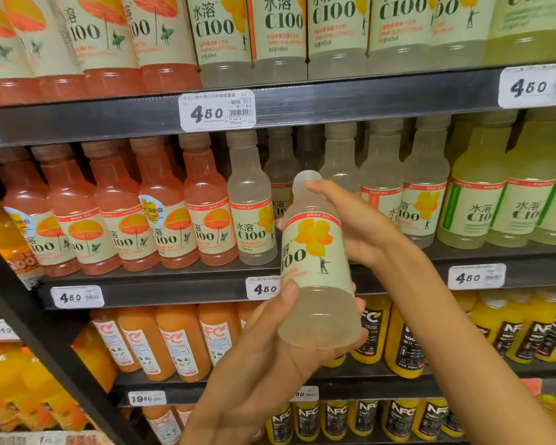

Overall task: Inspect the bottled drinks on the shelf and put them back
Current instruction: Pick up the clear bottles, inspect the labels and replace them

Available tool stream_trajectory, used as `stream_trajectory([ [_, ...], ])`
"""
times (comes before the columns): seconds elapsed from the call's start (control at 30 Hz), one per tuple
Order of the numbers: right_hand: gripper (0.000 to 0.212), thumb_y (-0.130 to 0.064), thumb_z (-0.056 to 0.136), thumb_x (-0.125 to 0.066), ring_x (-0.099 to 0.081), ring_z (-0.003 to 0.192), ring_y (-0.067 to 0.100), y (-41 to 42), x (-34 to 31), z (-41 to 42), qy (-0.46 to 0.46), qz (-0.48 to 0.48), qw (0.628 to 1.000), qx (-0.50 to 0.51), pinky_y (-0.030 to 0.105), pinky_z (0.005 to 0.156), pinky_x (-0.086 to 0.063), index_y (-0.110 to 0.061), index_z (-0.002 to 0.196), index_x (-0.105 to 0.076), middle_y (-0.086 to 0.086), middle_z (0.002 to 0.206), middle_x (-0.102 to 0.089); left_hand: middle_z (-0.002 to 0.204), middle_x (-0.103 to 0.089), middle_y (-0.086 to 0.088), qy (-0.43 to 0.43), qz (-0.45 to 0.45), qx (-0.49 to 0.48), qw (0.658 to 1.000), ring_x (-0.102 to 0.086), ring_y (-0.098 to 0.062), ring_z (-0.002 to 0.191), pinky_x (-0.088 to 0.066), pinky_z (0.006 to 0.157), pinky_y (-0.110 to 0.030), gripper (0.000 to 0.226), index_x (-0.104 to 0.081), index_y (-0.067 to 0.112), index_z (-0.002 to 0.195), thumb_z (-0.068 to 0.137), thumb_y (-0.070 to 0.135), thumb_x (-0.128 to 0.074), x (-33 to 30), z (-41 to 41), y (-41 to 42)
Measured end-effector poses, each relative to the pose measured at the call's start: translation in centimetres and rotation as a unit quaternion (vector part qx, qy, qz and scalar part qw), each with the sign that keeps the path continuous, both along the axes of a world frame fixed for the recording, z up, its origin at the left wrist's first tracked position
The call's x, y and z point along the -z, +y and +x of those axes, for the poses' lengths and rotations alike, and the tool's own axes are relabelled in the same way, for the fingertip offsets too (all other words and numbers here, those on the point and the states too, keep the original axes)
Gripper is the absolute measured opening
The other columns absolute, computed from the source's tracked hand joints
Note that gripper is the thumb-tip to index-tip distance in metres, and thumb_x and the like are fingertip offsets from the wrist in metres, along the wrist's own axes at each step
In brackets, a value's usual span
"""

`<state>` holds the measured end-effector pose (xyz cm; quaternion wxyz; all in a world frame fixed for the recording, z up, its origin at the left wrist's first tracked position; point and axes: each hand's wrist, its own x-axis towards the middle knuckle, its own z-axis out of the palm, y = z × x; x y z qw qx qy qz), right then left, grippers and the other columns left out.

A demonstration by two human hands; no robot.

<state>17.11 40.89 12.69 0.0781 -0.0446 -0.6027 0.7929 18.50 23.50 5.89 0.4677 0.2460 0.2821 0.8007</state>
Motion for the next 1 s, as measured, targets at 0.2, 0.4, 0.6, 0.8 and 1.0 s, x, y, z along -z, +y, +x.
stream_trajectory([
  [0.2, 0.023, -0.036, 0.095, -0.053, -0.071, 0.087, 0.023, -0.1, 0.2, -0.5, 0.111, 0.036, 0.993, 0.028, 0.035, 0.075, -0.059, -0.017, 0.105, -0.061, 0.004, 0.085, -0.073, 0.115, -0.070, -0.007, 0.166, -0.146, -0.068, 0.973, -0.066, -0.018, 0.107, -0.054, 0.081, -0.022, 0.075, -0.051, 0.016, 0.125, 0.060, 0.029, -0.085, 1.3, -1.4, -0.1],
  [0.4, 0.038, -0.042, 0.091, -0.057, -0.071, 0.093, 0.016, 0.1, -0.9, -1.0, 0.158, 0.182, 0.967, 0.083, 0.030, 0.075, -0.058, -0.025, 0.123, -0.050, -0.005, 0.095, -0.073, 0.109, -0.070, 0.020, 0.279, -0.209, -0.169, 0.922, -0.063, 0.004, 0.104, -0.048, 0.077, -0.008, 0.055, -0.053, 0.033, 0.118, 0.070, 0.034, -0.080, 1.7, -3.6, 2.1],
  [0.6, 0.063, -0.045, 0.089, -0.058, -0.072, 0.090, 0.014, 0.3, -1.6, -1.8, 0.167, 0.161, 0.964, 0.127, 0.024, 0.069, -0.057, -0.009, 0.133, -0.030, 0.000, 0.099, -0.074, 0.104, -0.072, 0.017, 0.357, -0.216, -0.228, 0.880, -0.065, 0.002, 0.100, -0.050, 0.077, -0.010, 0.044, -0.058, 0.027, 0.117, 0.077, 0.021, -0.075, 0.8, -5.4, 3.1],
  [0.8, 0.028, -0.043, 0.095, -0.051, -0.070, 0.085, 0.010, 0.1, -1.8, -2.3, 0.160, 0.249, 0.934, 0.199, 0.018, 0.068, -0.056, -0.020, 0.107, -0.042, 0.002, 0.096, -0.071, 0.105, -0.071, 0.013, 0.361, -0.200, -0.256, 0.874, -0.066, 0.001, 0.098, -0.050, 0.076, -0.011, 0.039, -0.058, 0.021, 0.116, 0.081, 0.009, -0.072, 0.5, -6.3, 3.8],
  [1.0, 0.021, -0.032, 0.097, -0.051, -0.040, 0.060, 0.004, -0.7, -1.8, -2.7, 0.186, 0.327, 0.890, 0.257, 0.013, 0.053, -0.038, -0.014, 0.087, -0.045, 0.002, 0.070, -0.043, 0.120, -0.065, 0.005, 0.391, -0.224, -0.341, 0.825, -0.061, -0.005, 0.111, -0.051, 0.092, -0.020, 0.053, -0.054, 0.018, 0.127, 0.078, 0.010, -0.075, 1.3, -7.5, 4.9],
])
